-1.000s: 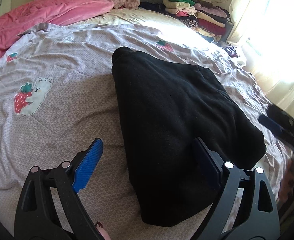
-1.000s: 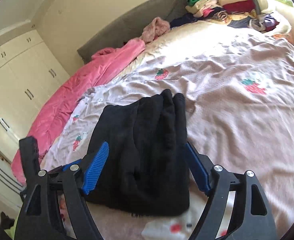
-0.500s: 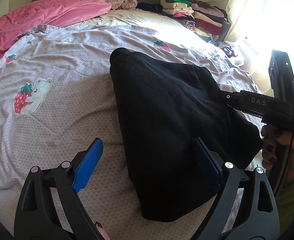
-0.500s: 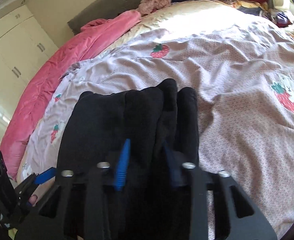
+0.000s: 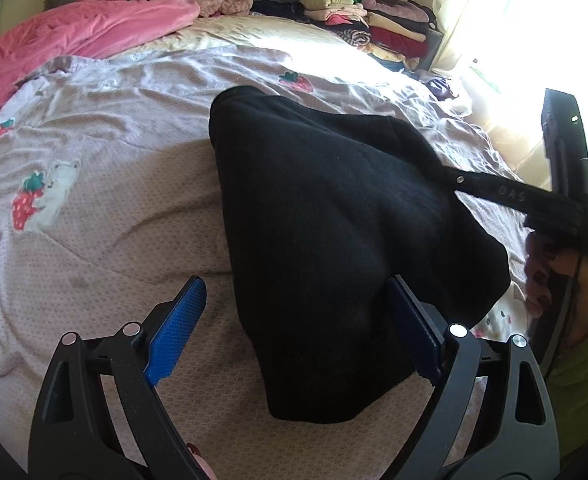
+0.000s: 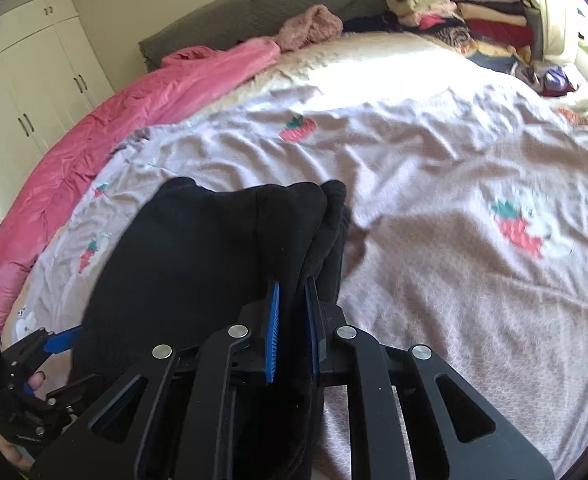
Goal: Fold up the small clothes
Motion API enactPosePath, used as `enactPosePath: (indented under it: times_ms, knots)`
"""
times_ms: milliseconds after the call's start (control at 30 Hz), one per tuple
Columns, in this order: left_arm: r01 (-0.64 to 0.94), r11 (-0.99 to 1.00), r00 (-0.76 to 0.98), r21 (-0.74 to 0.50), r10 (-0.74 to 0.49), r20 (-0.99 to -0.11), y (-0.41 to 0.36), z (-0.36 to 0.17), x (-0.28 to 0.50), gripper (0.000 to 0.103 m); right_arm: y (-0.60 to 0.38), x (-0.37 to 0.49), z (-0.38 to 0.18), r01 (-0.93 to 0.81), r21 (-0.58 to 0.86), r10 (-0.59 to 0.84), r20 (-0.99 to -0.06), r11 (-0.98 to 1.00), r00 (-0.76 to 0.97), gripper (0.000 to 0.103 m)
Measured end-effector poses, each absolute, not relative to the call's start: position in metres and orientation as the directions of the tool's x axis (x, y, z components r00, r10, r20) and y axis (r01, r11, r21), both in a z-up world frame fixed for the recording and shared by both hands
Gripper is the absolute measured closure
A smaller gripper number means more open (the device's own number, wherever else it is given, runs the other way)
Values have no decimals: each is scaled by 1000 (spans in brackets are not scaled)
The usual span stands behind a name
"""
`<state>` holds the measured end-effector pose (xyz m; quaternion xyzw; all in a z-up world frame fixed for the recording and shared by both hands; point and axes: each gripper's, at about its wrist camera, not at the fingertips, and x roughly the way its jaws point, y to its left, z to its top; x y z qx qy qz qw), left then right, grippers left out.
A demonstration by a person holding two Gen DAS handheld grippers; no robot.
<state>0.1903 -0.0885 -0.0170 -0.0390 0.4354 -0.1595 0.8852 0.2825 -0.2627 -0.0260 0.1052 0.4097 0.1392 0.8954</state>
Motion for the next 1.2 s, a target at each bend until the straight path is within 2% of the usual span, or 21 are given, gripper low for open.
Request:
enactPosePath:
  times_ms: [100,233,333,433,667,800,900,1167,1200]
  knots:
    - [248,948,568,-197,-308,-763,-89,-20,189,20,-262,285,-40,-137,325,336,-709,936,620,89]
    - [246,950,569,-194,-303,-764,-88,-21,188,20,-256,275,-33,-141,290,310,-696,946,648,81]
    - [243,950,570,-197,-304,-763,-87,-22,187,20,-258,261,-22,-145,286,306,-671,947,676,80]
    - [242,949,569,-201,-307,-763,-87,-22,186,20,-262,243,-11,-163,314,334,-635,935,696,66]
    - [249,951,572,-185,-298,-764,-87,-23,179,20,-253,201,1,-241,328,400,-612,913,683,66]
    - [251,951,571,-180,-295,-766,-87,-24,175,20,-249,194,-16,-198,230,303,-692,953,655,67]
    - [254,951,567,-179,-296,-769,-88,-24,172,20,-254,194,-36,-165,253,299,-722,953,624,67]
    - [251,954,578,-162,-282,-766,-89,-18,160,20,-249,186,-32,-154,239,281,-714,959,642,66]
    - [250,955,582,-160,-281,-764,-88,-16,158,20,-249,184,-29,-155,235,278,-709,960,648,62]
